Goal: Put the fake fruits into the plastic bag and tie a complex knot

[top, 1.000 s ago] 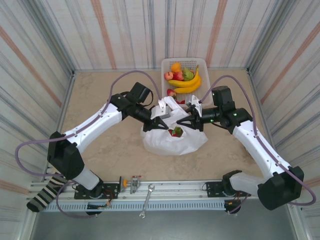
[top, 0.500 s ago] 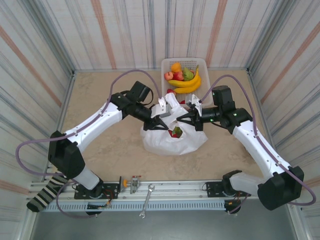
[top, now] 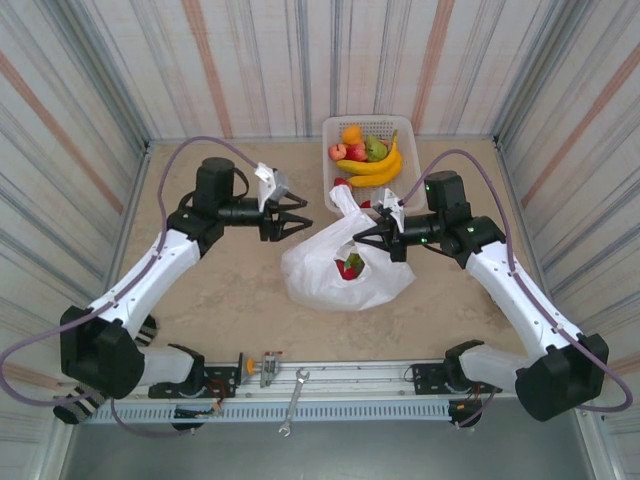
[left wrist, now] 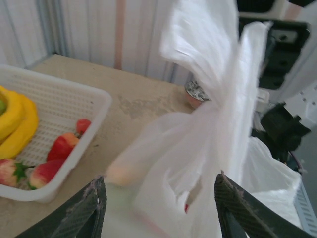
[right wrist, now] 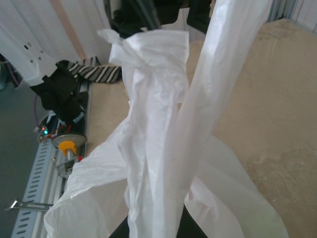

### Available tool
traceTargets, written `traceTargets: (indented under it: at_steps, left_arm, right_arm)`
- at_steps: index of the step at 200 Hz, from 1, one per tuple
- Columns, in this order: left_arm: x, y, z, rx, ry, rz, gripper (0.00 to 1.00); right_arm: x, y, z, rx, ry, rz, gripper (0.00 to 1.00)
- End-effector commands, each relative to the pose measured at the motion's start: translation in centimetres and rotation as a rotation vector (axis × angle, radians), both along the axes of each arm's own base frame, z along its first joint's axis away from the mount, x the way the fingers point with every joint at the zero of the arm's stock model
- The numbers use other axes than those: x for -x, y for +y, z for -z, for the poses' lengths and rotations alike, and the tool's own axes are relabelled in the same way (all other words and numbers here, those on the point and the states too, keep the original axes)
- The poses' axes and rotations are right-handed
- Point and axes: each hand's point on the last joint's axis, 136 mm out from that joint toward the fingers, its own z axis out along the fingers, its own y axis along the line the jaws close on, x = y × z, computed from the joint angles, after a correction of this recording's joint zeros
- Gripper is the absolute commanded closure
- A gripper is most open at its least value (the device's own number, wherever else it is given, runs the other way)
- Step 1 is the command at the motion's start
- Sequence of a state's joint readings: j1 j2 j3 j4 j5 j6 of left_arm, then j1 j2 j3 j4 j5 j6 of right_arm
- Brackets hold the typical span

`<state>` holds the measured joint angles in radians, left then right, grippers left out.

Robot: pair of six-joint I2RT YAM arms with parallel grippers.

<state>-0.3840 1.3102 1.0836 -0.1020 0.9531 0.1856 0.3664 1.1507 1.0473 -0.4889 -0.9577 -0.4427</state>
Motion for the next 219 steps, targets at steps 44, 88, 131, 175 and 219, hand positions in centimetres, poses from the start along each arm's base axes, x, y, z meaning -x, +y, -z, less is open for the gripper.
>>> traceTargets:
  at_steps: [44,88,131,175,219]
  left_arm:
    - [-9.3,-1.8,-1.1,0.182,0.314,-0.194,0.35]
    - [-8.7,-6.4,-2.4,0.255,0.295,-0.026,0.25]
    - [-5.8,-9.2,-3.7,0.264,0.238,0.161,0.2]
    - [-3.3,-9.3,-4.8,0.304,0.181,0.283,0.16]
    - [-0.9,-9.2,-5.4,0.277,0.128,0.351,0.12]
  right_arm:
    - [0.1,0.2,-0.8,-0.022,-0.034,-0.014,1.0]
    - [0.1,0.3,-0.7,-0.024,-0.033,-0.017,1.0]
    - [0.2,0.3,-0.8,-0.031,-0.034,-0.021,1.0]
    - [0.2,0.4,-0.6,-0.03,-0.031,-0.021,1.0]
    - [-0.1,0.3,-0.2,-0.016,-0.024,-0.009,1.0]
